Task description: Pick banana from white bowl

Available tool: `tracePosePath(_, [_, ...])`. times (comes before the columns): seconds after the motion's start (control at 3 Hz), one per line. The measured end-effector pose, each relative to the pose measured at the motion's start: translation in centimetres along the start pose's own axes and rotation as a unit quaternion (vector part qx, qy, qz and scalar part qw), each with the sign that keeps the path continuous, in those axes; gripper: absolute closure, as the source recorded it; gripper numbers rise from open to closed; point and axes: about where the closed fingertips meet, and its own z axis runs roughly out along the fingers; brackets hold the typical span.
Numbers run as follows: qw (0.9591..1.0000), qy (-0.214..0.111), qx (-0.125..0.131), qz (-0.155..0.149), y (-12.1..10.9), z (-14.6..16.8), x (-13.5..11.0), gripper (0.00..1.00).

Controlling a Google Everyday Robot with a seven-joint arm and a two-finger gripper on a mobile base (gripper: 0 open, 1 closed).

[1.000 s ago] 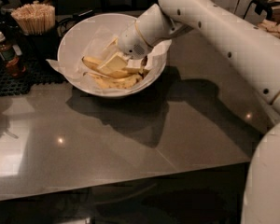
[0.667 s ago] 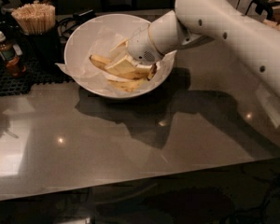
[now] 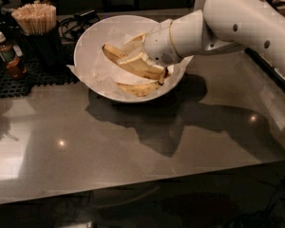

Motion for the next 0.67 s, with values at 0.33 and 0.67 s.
tracePosePath(0.33, [0.9985,-0.008,0.0,-0.054,-1.3,-1.0,-1.9,1.0])
tracePosePath(0.67, [0.9892,-0.026,-0.003,-0.144,-2.8,-2.9,-6.7,1.0])
